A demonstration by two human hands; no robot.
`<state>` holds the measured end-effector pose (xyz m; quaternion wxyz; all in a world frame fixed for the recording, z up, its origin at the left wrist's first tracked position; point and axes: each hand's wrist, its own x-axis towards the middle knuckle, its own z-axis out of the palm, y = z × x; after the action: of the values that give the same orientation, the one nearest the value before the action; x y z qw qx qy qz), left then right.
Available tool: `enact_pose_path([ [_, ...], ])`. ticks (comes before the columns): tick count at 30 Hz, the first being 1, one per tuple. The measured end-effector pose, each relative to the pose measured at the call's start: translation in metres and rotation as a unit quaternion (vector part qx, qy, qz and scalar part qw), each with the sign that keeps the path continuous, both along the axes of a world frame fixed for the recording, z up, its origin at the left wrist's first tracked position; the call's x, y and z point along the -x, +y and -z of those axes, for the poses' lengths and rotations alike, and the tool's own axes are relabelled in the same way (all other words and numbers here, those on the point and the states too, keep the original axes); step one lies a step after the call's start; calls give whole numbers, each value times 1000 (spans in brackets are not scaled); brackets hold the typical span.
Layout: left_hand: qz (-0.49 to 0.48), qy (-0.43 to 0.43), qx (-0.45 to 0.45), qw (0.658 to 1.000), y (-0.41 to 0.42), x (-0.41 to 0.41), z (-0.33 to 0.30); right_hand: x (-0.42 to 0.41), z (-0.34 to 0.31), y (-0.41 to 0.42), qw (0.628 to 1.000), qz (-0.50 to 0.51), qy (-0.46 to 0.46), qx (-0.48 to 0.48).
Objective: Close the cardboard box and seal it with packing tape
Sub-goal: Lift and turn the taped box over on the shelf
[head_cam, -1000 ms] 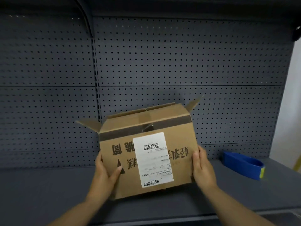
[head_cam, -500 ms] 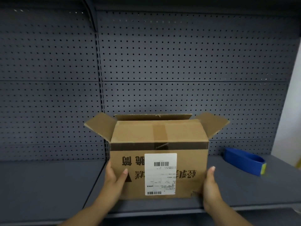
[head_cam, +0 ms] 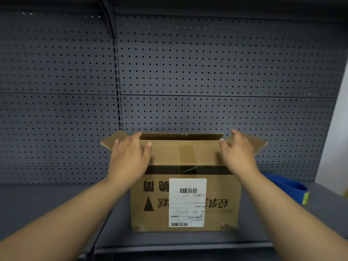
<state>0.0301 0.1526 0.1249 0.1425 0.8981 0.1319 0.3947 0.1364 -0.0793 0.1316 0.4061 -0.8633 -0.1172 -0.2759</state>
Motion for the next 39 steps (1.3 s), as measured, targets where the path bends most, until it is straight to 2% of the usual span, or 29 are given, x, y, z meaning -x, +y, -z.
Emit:
enact_pose_path([
  [3,-35,139,40,989,3,-17,-5,-19,-2,4,981,42,155,105],
  [5,-38,169,88,981,2,-19,-4,-20,1,4,974,47,191,113],
  [7,-32,133,131,982,1,-18,-3,-19,2,2,980,37,177,82],
  [9,-1,59,198,979,-1,-13,-3,-15,4,-1,992,2,125,-15],
  [11,38,-21,275,960,-3,-8,-2,-9,5,-4,988,-39,73,-129],
  [13,76,-75,319,942,-4,-4,3,-1,6,-7,978,-63,39,-194],
  [17,110,-126,328,930,0,0,13,12,16,-8,965,-84,-1,-248],
  [23,125,-126,316,932,3,-1,20,14,16,-11,968,-89,5,-233],
  [28,120,-90,327,933,2,0,15,14,3,-18,973,-107,67,-195],
  [33,130,-40,331,934,-2,1,6,3,-9,-33,945,-148,173,-237],
  [39,144,-21,355,924,-3,4,4,4,-10,-39,940,-167,204,-217],
])
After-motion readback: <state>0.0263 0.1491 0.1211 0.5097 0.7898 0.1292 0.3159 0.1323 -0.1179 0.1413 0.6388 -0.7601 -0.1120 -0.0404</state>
